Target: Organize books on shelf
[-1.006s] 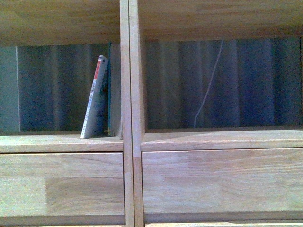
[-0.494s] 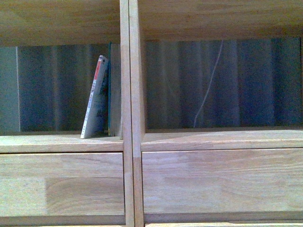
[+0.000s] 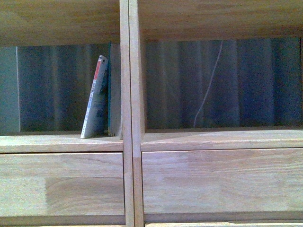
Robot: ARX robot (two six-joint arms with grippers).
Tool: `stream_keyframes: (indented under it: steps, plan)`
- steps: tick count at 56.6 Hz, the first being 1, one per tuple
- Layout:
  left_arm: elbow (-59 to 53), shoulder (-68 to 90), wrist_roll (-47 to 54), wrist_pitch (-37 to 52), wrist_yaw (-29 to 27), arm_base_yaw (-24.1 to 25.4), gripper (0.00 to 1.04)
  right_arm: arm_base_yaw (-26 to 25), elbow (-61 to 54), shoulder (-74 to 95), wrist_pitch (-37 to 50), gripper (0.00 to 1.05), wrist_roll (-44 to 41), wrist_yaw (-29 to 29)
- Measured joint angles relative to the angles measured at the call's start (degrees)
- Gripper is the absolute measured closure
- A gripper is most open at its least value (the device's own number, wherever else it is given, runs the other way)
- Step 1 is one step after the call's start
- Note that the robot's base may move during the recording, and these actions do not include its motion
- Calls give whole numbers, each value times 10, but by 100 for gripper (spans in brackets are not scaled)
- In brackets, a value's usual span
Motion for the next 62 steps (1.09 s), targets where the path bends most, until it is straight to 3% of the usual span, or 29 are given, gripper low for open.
stream_keyframes:
  steps: [27,32,48,53,62]
  plan:
    - [0,-90,0,-90,0,0,102,0,0,0,0,102,0,0]
    - [0,-159,0,-176,0,0,102,0,0,0,0,102,0,0]
    - [0,-185,0,-188,0,0,102,0,0,0,0,102,0,0]
    - [0,-185,-1,-188,0,0,101,0,0,0,0,87,0,0]
    - [0,-185,0,-188,0,0,73,0,0,0,0,60,0,0]
